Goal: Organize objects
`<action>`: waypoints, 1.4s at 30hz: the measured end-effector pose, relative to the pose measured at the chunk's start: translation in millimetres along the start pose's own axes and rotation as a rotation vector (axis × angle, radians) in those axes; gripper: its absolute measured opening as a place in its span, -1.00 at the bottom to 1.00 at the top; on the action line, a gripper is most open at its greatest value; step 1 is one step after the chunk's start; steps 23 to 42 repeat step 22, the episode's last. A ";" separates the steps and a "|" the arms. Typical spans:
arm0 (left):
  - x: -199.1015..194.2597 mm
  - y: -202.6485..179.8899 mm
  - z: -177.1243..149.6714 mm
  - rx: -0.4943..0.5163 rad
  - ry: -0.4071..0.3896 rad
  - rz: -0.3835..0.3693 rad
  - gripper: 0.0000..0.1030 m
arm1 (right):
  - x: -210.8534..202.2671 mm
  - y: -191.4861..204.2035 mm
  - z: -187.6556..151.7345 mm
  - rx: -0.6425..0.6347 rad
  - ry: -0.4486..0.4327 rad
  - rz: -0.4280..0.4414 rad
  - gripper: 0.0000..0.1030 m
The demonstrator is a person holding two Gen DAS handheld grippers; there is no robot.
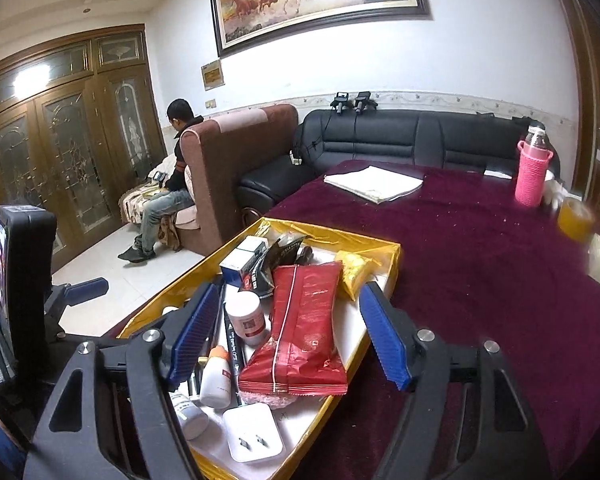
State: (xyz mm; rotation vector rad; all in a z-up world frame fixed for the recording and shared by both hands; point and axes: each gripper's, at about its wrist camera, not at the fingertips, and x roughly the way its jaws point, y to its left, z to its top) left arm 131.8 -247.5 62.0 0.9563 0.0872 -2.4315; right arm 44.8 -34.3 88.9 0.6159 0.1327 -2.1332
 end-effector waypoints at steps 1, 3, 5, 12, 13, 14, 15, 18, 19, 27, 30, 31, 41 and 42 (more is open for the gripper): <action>-0.2 0.6 -0.4 -0.002 -0.002 0.005 0.89 | 0.7 0.8 -0.3 -0.002 0.000 0.000 0.42; -0.5 1.8 -1.2 0.000 -0.003 0.016 0.89 | 1.1 3.0 -1.2 -0.007 0.002 0.005 0.42; -0.7 3.0 -1.8 -0.001 -0.002 0.015 0.89 | 0.8 4.9 -2.0 -0.013 0.003 0.003 0.42; -1.9 7.0 -1.9 -0.009 -0.007 0.023 0.89 | 2.6 6.2 -3.9 -0.017 0.010 0.005 0.42; -2.0 8.0 -1.8 -0.011 -0.007 0.028 0.89 | 2.5 6.5 -3.9 -0.018 0.009 0.002 0.42; -1.6 8.4 -1.7 -0.012 -0.005 0.030 0.89 | 2.2 6.4 -3.7 -0.018 0.007 0.003 0.42; -1.4 9.3 -1.9 -0.014 -0.004 0.030 0.89 | 2.0 6.5 -3.5 -0.018 0.006 0.007 0.42; -3.4 11.2 -3.5 -0.014 -0.017 0.060 0.89 | 3.0 7.8 -3.9 -0.022 0.008 0.008 0.42; -4.7 11.6 -4.1 -0.013 -0.027 0.082 0.89 | 3.3 8.3 -4.3 -0.021 0.010 0.011 0.42; -8.0 12.3 -4.2 -0.008 -0.050 0.107 0.89 | 4.4 10.2 -5.3 -0.027 0.016 0.013 0.42; -8.0 12.3 -4.2 -0.008 -0.050 0.107 0.89 | 4.4 10.2 -5.3 -0.027 0.016 0.013 0.42; -8.0 12.3 -4.2 -0.008 -0.050 0.107 0.89 | 4.4 10.2 -5.3 -0.027 0.016 0.013 0.42; -8.0 12.3 -4.2 -0.008 -0.050 0.107 0.89 | 4.4 10.2 -5.3 -0.027 0.016 0.013 0.42; -8.0 12.3 -4.2 -0.008 -0.050 0.107 0.89 | 4.4 10.2 -5.3 -0.027 0.016 0.013 0.42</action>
